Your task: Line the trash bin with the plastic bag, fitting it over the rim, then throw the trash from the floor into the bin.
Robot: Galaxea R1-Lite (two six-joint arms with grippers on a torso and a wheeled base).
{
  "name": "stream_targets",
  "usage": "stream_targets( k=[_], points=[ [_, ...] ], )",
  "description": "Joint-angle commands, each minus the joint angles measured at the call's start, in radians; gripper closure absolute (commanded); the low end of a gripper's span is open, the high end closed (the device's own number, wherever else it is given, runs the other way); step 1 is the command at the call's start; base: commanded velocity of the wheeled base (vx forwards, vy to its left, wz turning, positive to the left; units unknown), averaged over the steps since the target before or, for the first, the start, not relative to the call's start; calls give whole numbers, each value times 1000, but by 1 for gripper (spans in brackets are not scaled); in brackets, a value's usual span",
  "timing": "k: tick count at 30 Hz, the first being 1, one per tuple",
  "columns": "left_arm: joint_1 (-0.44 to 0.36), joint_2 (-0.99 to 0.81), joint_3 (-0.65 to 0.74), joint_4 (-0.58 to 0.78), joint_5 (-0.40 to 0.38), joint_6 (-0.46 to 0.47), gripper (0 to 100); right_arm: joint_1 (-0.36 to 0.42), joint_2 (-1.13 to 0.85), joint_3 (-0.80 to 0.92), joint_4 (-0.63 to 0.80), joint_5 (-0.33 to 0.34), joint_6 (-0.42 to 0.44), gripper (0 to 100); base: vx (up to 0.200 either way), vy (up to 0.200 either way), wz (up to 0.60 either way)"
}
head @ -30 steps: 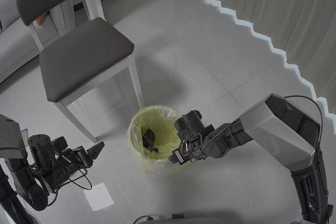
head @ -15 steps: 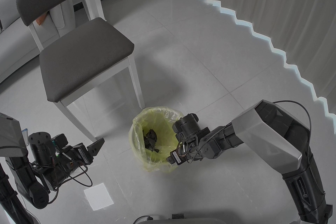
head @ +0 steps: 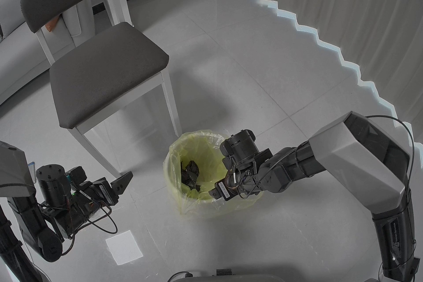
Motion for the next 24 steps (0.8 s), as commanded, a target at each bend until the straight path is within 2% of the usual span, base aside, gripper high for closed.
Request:
stream_targets(
  k=[1,5,9,13,18,24],
  points=[
    [-15,16,-35,-18,2,5,0,12,-74,54,-2,-3,-2,0,0,0,0],
    [-32,50,-89,-18,5,14,0,15,-124,80,-2,-6,-3,0,0,0,0],
    [-72,165,-201,-17,9,111,0,23,-219,127,-2,-12,-2,0,0,0,0],
    [-99,242,-302,2,12,148,0,29,-279,176,-2,-17,-2,0,0,0,0],
    [-114,314,-457,69,12,191,0,35,-348,203,-5,-49,3,0,0,0,0],
    [-130,377,-617,177,11,195,0,28,-411,216,-4,-54,9,0,0,0,0]
  ],
)
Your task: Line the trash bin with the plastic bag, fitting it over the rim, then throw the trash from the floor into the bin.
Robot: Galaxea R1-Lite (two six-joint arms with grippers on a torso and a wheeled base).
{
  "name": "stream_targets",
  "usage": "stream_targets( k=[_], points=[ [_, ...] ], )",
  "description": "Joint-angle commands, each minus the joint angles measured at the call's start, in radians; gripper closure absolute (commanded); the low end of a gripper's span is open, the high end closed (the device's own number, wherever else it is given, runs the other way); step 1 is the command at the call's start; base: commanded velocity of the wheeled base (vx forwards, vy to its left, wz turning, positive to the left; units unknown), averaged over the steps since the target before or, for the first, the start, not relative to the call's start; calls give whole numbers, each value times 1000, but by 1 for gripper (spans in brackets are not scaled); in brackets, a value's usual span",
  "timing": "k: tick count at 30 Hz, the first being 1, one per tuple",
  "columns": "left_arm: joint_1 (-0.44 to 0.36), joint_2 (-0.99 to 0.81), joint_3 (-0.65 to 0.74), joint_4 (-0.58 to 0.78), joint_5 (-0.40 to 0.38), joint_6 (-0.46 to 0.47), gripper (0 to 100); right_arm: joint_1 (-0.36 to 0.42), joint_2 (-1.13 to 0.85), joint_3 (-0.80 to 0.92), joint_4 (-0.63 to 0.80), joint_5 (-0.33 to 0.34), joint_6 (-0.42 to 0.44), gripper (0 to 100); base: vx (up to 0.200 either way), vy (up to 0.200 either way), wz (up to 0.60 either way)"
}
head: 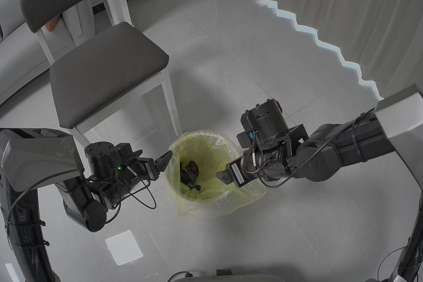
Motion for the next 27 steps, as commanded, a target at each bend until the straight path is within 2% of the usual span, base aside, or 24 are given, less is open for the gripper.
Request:
stream_targets(
  k=[1,5,10,18,27],
  points=[
    [-18,98,-126,61,-1,9,0,-4,-89,20,-1,-7,5,0,0,0,0],
    [-30,169,-214,93,0,29,0,-13,-113,40,-10,-9,10,0,0,0,0],
    [-39,203,-221,105,2,65,0,-30,-152,62,-10,-6,5,0,0,0,0],
    [-62,213,-221,105,3,65,0,-47,-153,74,-11,-6,7,0,0,0,0],
    [-53,219,-226,111,5,66,0,-55,-147,71,-13,-4,5,0,0,0,0]
  ],
)
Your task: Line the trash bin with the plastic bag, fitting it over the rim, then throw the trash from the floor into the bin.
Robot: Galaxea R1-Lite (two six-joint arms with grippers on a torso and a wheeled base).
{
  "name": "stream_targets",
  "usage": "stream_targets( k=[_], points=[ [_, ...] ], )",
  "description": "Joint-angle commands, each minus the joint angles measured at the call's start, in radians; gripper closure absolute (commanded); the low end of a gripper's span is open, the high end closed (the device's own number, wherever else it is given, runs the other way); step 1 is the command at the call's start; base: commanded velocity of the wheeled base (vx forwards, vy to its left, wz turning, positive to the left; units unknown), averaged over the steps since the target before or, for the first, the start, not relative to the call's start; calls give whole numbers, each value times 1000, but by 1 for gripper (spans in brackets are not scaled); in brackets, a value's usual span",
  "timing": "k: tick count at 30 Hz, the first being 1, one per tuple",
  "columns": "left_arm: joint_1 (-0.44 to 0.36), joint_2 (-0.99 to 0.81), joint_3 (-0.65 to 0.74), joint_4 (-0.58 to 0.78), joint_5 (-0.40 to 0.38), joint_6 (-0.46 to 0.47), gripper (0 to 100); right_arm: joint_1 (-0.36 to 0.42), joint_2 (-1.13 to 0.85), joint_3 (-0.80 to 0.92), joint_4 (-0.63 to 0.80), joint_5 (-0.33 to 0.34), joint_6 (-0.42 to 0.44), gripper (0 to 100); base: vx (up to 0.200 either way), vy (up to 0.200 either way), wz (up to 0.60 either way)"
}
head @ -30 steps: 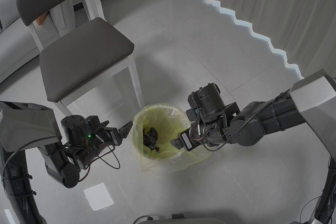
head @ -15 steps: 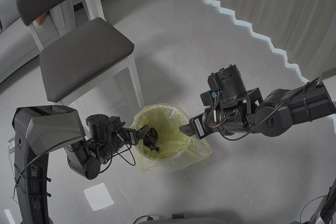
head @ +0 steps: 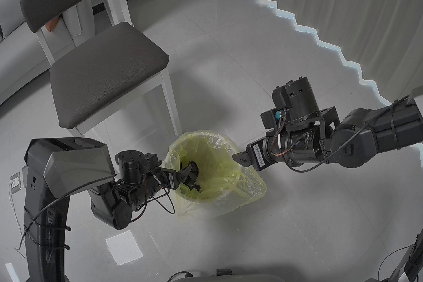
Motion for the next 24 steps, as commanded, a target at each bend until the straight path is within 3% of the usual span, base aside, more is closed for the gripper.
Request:
stream_targets(
  k=[1,4,5,17,24],
  points=[
    [1,5,4,-2,-1,-2,0,-2,3,-5,-1,1,-1,0,0,0,0],
    [-2,14,-1,-5,-1,0,0,-2,5,-7,-2,1,-1,0,0,0,0],
    [-2,16,-3,-5,-2,0,100,-2,5,-5,-5,1,-1,0,0,0,0],
    [3,23,-15,-2,-2,0,100,-24,6,-2,-16,3,-5,0,0,0,0],
    [49,-13,40,-5,-1,4,100,-25,8,-4,-30,3,-10,0,0,0,0]
  ],
)
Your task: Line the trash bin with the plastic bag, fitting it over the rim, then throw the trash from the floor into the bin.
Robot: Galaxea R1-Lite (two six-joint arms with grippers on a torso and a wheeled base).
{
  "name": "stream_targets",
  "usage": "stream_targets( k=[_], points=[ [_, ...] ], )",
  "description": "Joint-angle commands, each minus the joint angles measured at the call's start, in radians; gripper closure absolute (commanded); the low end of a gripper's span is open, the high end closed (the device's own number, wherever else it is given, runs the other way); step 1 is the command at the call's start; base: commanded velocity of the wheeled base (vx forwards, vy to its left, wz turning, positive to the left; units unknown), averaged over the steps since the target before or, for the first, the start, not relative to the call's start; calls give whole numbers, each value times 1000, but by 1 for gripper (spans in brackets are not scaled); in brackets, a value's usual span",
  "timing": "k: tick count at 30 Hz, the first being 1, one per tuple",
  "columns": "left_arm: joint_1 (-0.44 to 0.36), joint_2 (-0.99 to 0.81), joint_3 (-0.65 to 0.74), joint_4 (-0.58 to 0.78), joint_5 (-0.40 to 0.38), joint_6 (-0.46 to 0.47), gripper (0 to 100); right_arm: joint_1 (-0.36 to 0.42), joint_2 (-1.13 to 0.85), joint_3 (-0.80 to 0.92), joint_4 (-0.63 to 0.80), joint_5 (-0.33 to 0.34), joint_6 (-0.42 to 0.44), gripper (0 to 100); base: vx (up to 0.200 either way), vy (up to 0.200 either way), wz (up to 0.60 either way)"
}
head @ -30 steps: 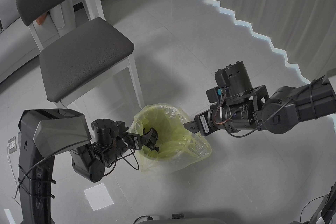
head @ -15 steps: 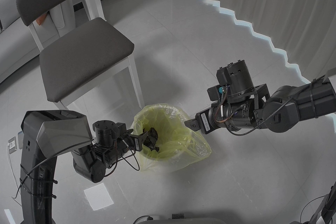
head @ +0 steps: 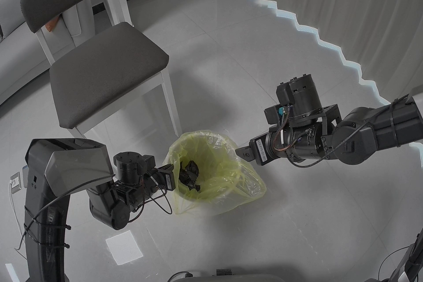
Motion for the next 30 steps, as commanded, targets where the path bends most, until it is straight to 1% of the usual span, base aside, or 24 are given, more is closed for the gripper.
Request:
stream_targets(
  k=[1,2,3,5,15,22,26,28,30],
  points=[
    [41,-33,48,-3,0,12,100,0,4,-1,-4,0,-2,0,0,0,0],
    [41,-33,48,-3,0,12,100,0,4,-1,-4,0,-2,0,0,0,0],
    [72,-39,73,-9,-1,47,100,0,4,-1,-6,0,-2,0,0,0,0],
    [98,-39,90,-13,-8,75,100,0,7,-1,-6,2,-2,0,0,0,0],
    [147,-35,134,-30,-12,79,100,0,20,4,-24,5,-3,0,0,0,0],
    [149,-38,153,-32,-14,79,100,1,26,4,-26,6,-3,0,0,0,0],
    [119,19,104,-32,-12,78,100,9,40,12,-26,6,0,0,0,0,0],
    [118,27,101,-30,-12,78,100,9,40,13,-26,6,0,0,0,0,0],
    [96,82,59,-29,-9,79,100,14,43,27,-26,5,0,0,0,0,0]
  ],
)
